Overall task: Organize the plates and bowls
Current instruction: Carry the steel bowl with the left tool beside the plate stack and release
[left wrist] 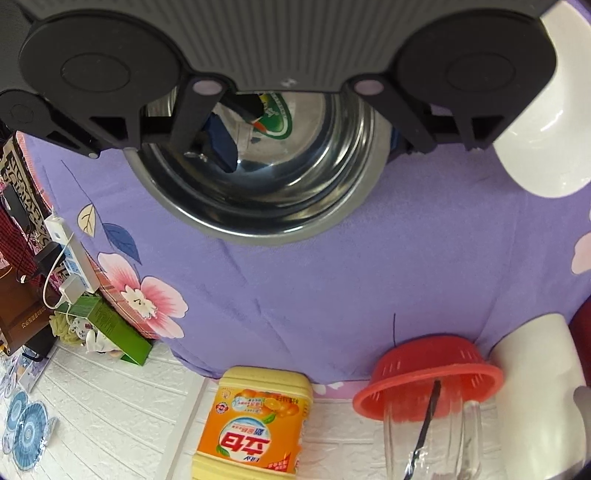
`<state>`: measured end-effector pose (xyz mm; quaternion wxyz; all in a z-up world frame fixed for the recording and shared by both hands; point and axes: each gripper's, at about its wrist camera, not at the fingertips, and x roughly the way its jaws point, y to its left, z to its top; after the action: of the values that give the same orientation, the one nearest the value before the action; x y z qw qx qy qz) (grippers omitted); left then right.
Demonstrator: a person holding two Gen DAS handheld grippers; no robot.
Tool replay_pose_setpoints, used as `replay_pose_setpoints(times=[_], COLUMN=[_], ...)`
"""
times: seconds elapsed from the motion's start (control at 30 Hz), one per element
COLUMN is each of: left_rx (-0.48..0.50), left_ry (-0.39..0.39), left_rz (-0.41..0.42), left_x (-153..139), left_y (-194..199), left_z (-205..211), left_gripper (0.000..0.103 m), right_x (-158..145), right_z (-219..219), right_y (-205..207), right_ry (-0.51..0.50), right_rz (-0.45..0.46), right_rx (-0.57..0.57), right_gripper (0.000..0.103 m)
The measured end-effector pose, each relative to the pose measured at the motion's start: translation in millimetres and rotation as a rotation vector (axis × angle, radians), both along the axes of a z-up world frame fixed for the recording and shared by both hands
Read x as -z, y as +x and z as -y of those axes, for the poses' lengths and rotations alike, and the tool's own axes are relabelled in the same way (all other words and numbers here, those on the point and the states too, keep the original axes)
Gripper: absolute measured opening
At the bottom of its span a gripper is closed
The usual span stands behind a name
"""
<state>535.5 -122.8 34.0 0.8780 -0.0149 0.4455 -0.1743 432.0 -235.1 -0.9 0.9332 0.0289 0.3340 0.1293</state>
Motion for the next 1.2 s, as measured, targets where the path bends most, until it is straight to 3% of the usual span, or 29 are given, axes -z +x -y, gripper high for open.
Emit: replay_pose_setpoints(times=[0.17,0.37,0.73,1.0,1.2], left_rx=[0.011,0.048,0.056,0.056,0.056], left_ry=[-0.014,-0.003,-0.046,-0.036,-0.065], left_rz=[0.017,0.051,0.022,0.054,0.037], left_x=[-13.8,-20.8,1.8,10.5,17.0], left_y=[-31.4,-102.1,-217.9,-258.2,-252.8], left_z=[-4.8,-12.2,-53.6,-67.7,-64.7], left_gripper=[0.066,0.066,0.066,0.066,0.066], right_x=[-10.0,-14.8,1.8,10.6,13.5], right_z=[-5.6,-6.8,-30.4,-45.4,-44.1], right_y=[-30.3,-92.7,-201.9,-235.1,-230.4], right_ry=[-0.015,-0.019,-0.029,-0.016,-0.038], right_rz=[0.033,0.06,0.056,0.045,0.043], right_rx=[-0.018,-0.025,-0.07,-0.089,-0.071], right_gripper=[0.101,0.103,0.103,0.103,0.103])
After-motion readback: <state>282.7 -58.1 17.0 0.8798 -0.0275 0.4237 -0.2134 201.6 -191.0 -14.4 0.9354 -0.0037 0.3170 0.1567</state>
